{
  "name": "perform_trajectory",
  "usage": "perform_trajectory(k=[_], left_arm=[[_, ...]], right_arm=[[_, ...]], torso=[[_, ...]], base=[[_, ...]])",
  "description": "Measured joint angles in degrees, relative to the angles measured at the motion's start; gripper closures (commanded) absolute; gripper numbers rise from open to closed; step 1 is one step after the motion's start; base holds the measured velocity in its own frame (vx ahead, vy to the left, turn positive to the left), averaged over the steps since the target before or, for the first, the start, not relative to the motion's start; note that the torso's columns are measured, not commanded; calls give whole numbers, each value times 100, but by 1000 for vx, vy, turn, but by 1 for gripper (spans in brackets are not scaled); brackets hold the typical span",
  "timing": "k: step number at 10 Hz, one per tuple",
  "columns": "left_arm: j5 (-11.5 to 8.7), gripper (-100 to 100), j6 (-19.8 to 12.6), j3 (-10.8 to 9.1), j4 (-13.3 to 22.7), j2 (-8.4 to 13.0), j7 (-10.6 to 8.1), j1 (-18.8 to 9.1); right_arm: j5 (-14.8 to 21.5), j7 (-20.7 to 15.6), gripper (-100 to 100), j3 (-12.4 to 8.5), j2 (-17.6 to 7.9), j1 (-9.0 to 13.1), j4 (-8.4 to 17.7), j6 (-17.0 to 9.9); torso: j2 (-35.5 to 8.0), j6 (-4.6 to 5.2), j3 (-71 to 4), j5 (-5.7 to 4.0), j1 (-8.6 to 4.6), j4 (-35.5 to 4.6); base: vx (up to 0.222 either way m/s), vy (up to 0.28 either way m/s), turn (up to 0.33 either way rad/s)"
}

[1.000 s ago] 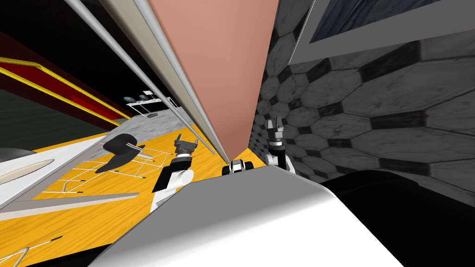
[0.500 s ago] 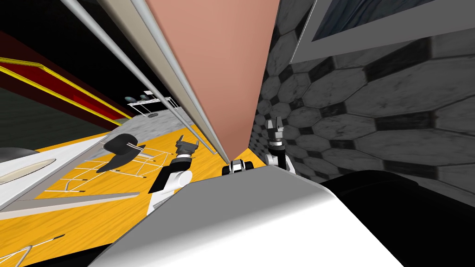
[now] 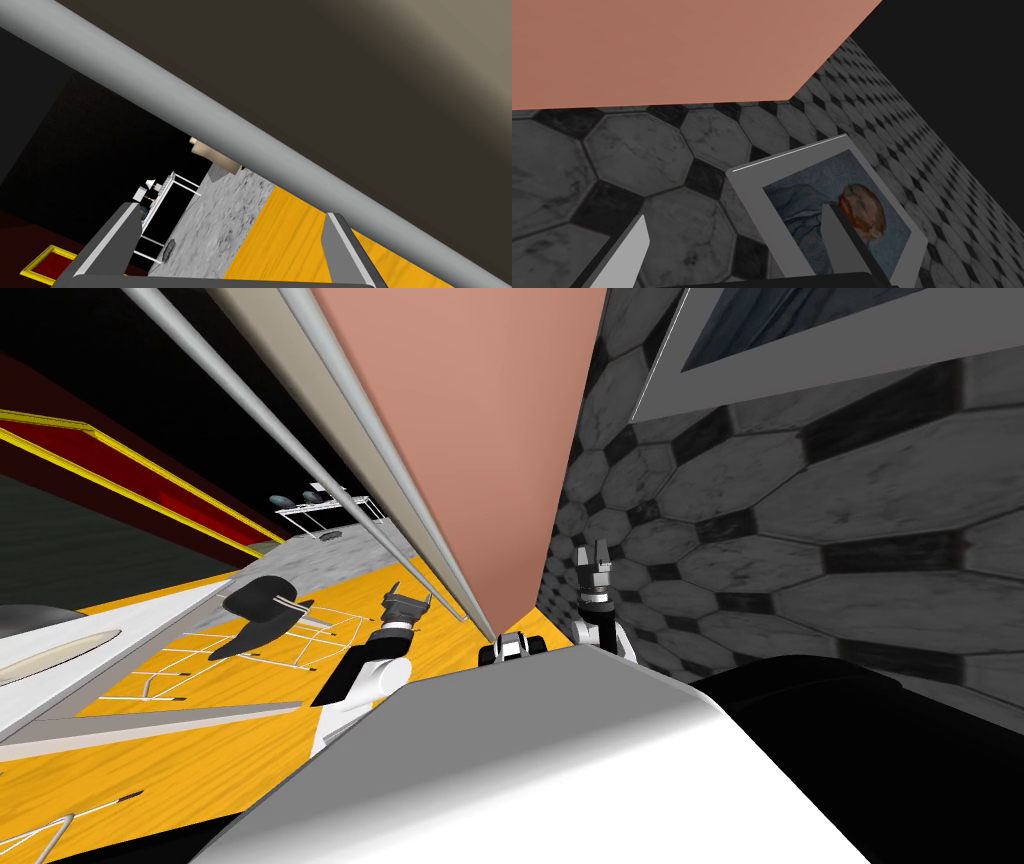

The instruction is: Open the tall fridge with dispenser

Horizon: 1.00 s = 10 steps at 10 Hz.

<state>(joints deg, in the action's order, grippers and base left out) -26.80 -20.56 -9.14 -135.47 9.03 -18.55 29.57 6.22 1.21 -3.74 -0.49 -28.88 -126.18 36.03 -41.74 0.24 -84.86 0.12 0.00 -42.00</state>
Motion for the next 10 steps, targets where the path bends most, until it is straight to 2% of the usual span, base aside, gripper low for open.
perform_trajectory(k=[5, 10], left_arm=[[-176, -100, -778, -65, -338, -133, -129, 166], [-267, -100, -1419, -159, -971, -514, -246, 200]], right_arm=[[0, 0, 0, 0, 0, 0, 0, 0], [0, 0, 0, 0, 0, 0, 0, 0]], torso=[[-52, -23, 28, -11, 1, -27], [-55, -24, 29, -13, -1, -28]], base=[[15, -3, 14], [7, 0, 13]])
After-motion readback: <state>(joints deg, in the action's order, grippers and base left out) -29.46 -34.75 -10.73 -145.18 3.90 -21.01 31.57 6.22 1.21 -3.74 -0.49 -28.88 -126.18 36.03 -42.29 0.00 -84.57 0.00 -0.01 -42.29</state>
